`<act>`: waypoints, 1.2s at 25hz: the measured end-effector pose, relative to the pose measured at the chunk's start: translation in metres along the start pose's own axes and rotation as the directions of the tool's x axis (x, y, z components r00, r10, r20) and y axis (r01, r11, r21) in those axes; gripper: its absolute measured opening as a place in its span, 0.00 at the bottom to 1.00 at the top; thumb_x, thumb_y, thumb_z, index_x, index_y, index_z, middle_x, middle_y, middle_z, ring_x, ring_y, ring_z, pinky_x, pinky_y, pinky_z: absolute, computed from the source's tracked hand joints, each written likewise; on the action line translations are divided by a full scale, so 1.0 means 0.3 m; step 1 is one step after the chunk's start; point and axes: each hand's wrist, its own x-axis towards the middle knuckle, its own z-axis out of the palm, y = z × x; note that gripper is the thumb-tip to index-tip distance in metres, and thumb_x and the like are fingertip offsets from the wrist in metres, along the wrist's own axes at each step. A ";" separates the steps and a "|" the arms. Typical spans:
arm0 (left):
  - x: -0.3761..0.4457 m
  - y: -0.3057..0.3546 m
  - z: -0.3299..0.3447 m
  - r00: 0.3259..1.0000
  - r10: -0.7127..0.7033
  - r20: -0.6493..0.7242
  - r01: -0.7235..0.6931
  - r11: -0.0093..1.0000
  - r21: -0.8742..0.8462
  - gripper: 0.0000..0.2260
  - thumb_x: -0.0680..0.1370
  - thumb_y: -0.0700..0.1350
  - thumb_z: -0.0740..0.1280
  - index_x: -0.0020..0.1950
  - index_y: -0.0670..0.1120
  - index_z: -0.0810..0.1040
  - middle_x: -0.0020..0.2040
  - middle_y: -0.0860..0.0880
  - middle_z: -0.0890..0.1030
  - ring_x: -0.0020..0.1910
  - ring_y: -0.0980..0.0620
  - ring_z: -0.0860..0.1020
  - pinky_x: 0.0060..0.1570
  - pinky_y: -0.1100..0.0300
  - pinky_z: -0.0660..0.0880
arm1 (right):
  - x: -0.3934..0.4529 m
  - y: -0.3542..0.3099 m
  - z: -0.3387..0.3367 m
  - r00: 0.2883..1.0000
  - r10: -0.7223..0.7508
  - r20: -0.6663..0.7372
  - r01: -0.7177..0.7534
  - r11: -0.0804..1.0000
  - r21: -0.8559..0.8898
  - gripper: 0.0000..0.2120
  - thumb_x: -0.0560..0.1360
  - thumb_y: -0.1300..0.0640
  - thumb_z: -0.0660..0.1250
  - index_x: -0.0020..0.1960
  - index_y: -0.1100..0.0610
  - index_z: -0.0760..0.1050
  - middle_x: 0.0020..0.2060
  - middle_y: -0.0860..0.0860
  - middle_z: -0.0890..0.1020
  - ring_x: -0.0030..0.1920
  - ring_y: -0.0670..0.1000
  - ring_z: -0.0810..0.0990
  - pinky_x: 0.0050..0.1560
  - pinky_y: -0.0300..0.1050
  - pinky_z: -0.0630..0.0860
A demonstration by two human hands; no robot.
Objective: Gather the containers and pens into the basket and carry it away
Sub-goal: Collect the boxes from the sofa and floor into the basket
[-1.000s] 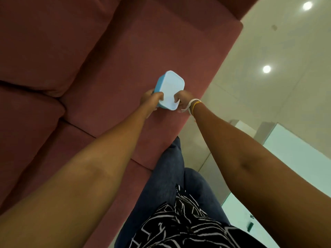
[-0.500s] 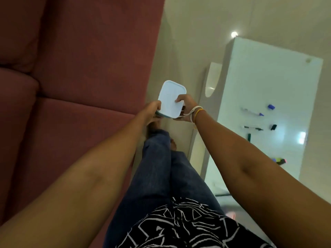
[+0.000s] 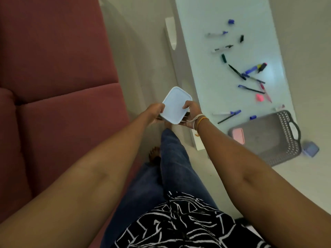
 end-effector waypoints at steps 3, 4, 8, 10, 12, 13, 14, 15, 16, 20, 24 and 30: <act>-0.040 -0.111 0.133 0.998 -0.040 0.041 0.036 0.993 0.108 0.14 0.75 0.36 0.53 0.59 0.40 0.67 0.45 0.45 0.72 0.49 0.44 0.74 0.58 0.48 0.75 | -0.078 0.130 -0.153 0.995 -0.006 -0.096 0.017 0.993 0.114 0.14 0.66 0.57 0.59 0.51 0.56 0.71 0.48 0.58 0.77 0.48 0.61 0.77 0.49 0.59 0.78; -0.049 -0.141 0.180 0.997 -0.050 0.059 0.040 0.988 0.151 0.14 0.75 0.37 0.53 0.59 0.40 0.67 0.43 0.46 0.72 0.46 0.44 0.74 0.58 0.48 0.75 | -0.096 0.168 -0.207 0.991 -0.001 -0.135 0.021 0.989 0.146 0.16 0.67 0.56 0.59 0.54 0.56 0.71 0.49 0.58 0.77 0.50 0.62 0.77 0.49 0.58 0.79; -0.049 -0.234 0.398 0.976 -0.106 0.193 0.043 0.951 0.307 0.14 0.75 0.38 0.53 0.60 0.40 0.68 0.42 0.44 0.71 0.38 0.47 0.73 0.52 0.51 0.75 | -0.172 0.281 -0.442 0.974 0.006 -0.228 0.058 0.961 0.270 0.12 0.69 0.53 0.61 0.50 0.57 0.73 0.45 0.57 0.77 0.46 0.59 0.78 0.43 0.51 0.80; -0.051 -0.274 0.525 0.961 -0.139 0.237 0.046 0.932 0.360 0.17 0.76 0.39 0.54 0.64 0.39 0.67 0.44 0.43 0.72 0.40 0.47 0.75 0.53 0.51 0.76 | -0.205 0.317 -0.574 0.969 0.016 -0.245 0.069 0.941 0.332 0.10 0.71 0.51 0.62 0.47 0.58 0.73 0.44 0.56 0.77 0.43 0.58 0.78 0.43 0.50 0.79; -0.055 -0.314 0.659 0.955 -0.158 0.252 0.045 0.914 0.403 0.18 0.78 0.39 0.54 0.67 0.39 0.66 0.47 0.43 0.74 0.46 0.46 0.76 0.55 0.51 0.76 | -0.235 0.341 -0.702 0.965 -0.012 -0.262 0.107 0.930 0.352 0.12 0.72 0.52 0.63 0.52 0.58 0.73 0.46 0.56 0.77 0.45 0.59 0.78 0.47 0.51 0.76; -0.056 -0.337 0.732 0.949 -0.167 0.266 0.041 0.905 0.423 0.17 0.79 0.38 0.55 0.68 0.39 0.65 0.50 0.43 0.75 0.50 0.46 0.76 0.57 0.50 0.76 | -0.249 0.351 -0.770 0.962 -0.030 -0.270 0.124 0.932 0.340 0.13 0.73 0.54 0.62 0.55 0.57 0.73 0.49 0.57 0.77 0.47 0.60 0.77 0.46 0.51 0.74; -0.055 -0.361 0.806 0.945 -0.173 0.279 0.031 0.894 0.447 0.17 0.80 0.38 0.55 0.69 0.39 0.65 0.53 0.42 0.75 0.52 0.46 0.76 0.58 0.50 0.76 | -0.260 0.359 -0.837 0.959 -0.048 -0.280 0.139 0.939 0.314 0.13 0.73 0.56 0.62 0.57 0.55 0.72 0.50 0.57 0.76 0.48 0.60 0.76 0.44 0.49 0.73; -0.054 -0.386 0.876 0.940 -0.178 0.291 0.022 0.883 0.470 0.17 0.80 0.37 0.55 0.70 0.39 0.65 0.56 0.42 0.74 0.53 0.46 0.75 0.59 0.49 0.75 | -0.268 0.363 -0.902 0.954 -0.069 -0.291 0.150 0.952 0.266 0.12 0.73 0.60 0.61 0.56 0.55 0.71 0.50 0.57 0.74 0.48 0.60 0.74 0.41 0.46 0.73; -0.055 -0.416 0.960 0.935 -0.187 0.300 0.015 0.869 0.495 0.18 0.81 0.37 0.55 0.71 0.39 0.64 0.58 0.42 0.73 0.54 0.46 0.75 0.59 0.49 0.75 | -0.280 0.366 -0.980 0.942 -0.099 -0.321 0.165 0.969 0.183 0.12 0.72 0.63 0.59 0.54 0.55 0.70 0.49 0.57 0.73 0.47 0.60 0.73 0.38 0.44 0.71; -0.052 -0.503 1.206 0.940 -0.156 0.302 -0.057 0.803 0.594 0.21 0.82 0.44 0.59 0.74 0.41 0.62 0.66 0.40 0.70 0.53 0.45 0.76 0.58 0.50 0.75 | -0.282 0.348 -1.239 0.829 -0.290 -0.478 0.207 0.954 -0.219 0.19 0.66 0.67 0.59 0.56 0.60 0.73 0.49 0.57 0.74 0.46 0.58 0.71 0.33 0.40 0.69; 0.045 -0.559 1.326 0.988 -0.070 0.136 -0.021 0.819 0.573 0.23 0.80 0.47 0.62 0.72 0.40 0.64 0.64 0.39 0.73 0.54 0.41 0.79 0.53 0.50 0.77 | -0.206 0.337 -1.433 0.778 -0.356 -0.517 0.178 0.915 -0.362 0.26 0.69 0.64 0.58 0.67 0.58 0.72 0.59 0.57 0.77 0.57 0.58 0.75 0.50 0.42 0.69; 0.246 -0.608 1.307 0.999 0.030 -0.037 -0.009 0.874 0.485 0.24 0.79 0.49 0.62 0.72 0.41 0.60 0.63 0.42 0.76 0.50 0.44 0.79 0.57 0.48 0.77 | 0.001 0.343 -1.522 0.805 -0.435 -0.404 0.143 0.802 -0.580 0.22 0.75 0.67 0.53 0.66 0.57 0.72 0.64 0.58 0.75 0.62 0.59 0.74 0.54 0.45 0.71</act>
